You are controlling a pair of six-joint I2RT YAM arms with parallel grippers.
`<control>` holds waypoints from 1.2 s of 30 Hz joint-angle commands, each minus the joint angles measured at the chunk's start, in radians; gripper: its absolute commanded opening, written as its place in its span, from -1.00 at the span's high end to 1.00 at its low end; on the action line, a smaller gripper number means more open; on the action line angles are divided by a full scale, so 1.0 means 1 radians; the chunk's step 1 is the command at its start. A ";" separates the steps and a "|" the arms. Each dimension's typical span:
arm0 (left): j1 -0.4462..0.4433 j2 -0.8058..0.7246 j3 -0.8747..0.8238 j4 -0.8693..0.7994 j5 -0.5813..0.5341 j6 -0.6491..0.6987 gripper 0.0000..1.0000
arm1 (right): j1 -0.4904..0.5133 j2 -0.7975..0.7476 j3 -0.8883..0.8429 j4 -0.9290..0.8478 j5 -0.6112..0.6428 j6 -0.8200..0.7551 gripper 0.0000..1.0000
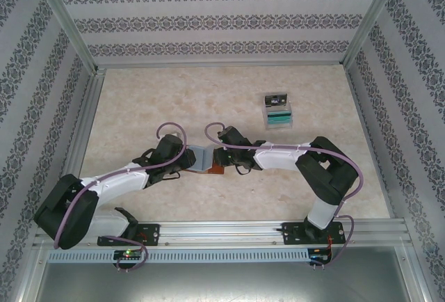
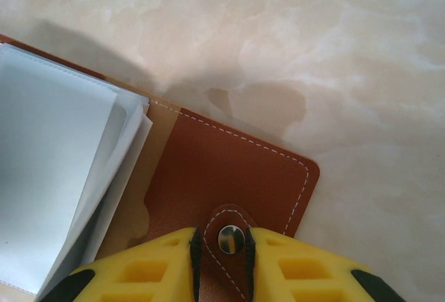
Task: Take the credit cards out of the card holder
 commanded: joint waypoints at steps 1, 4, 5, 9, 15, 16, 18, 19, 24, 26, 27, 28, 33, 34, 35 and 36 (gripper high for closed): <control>-0.005 0.023 -0.002 0.058 0.049 0.016 0.38 | 0.012 0.011 0.014 -0.021 0.021 -0.008 0.48; -0.005 0.036 -0.001 0.071 0.065 0.012 0.37 | 0.011 0.012 0.016 -0.019 0.018 -0.005 0.48; -0.005 0.036 0.000 0.068 0.063 0.013 0.38 | 0.011 0.010 0.015 -0.017 0.017 -0.005 0.47; -0.005 0.019 -0.003 0.045 0.040 0.016 0.39 | 0.011 -0.035 0.001 -0.015 0.035 0.001 0.39; -0.004 0.001 -0.003 0.029 0.024 0.025 0.39 | 0.009 -0.126 -0.001 -0.058 0.075 -0.005 0.22; -0.004 0.002 -0.004 0.030 0.025 0.026 0.39 | 0.009 -0.135 0.000 -0.064 0.079 -0.005 0.20; -0.005 0.006 -0.004 0.031 0.025 0.027 0.39 | 0.009 -0.151 0.000 -0.077 0.083 -0.004 0.18; -0.004 0.006 -0.006 0.031 0.025 0.028 0.39 | 0.011 -0.157 -0.001 -0.080 0.085 -0.002 0.17; -0.005 0.017 -0.003 0.053 0.049 0.032 0.40 | 0.012 -0.148 -0.004 -0.081 0.079 0.003 0.17; -0.005 0.026 0.007 0.062 0.068 0.037 0.42 | 0.011 -0.126 -0.003 -0.079 0.068 0.004 0.21; -0.005 0.032 0.011 0.071 0.079 0.039 0.43 | 0.011 -0.113 -0.004 -0.075 0.061 0.006 0.25; -0.007 0.037 0.016 0.075 0.086 0.038 0.43 | 0.011 -0.100 -0.004 -0.072 0.059 0.008 0.30; -0.027 0.072 0.027 0.126 0.128 0.040 0.47 | 0.011 -0.075 -0.016 -0.046 0.046 0.019 0.50; -0.034 0.079 0.029 0.135 0.131 0.038 0.49 | 0.011 -0.072 -0.017 -0.044 0.046 0.020 0.52; -0.043 0.087 0.031 0.144 0.133 0.038 0.50 | 0.011 -0.070 -0.016 -0.042 0.045 0.021 0.53; -0.051 0.096 0.035 0.153 0.136 0.039 0.51 | 0.011 -0.068 -0.017 -0.039 0.044 0.021 0.54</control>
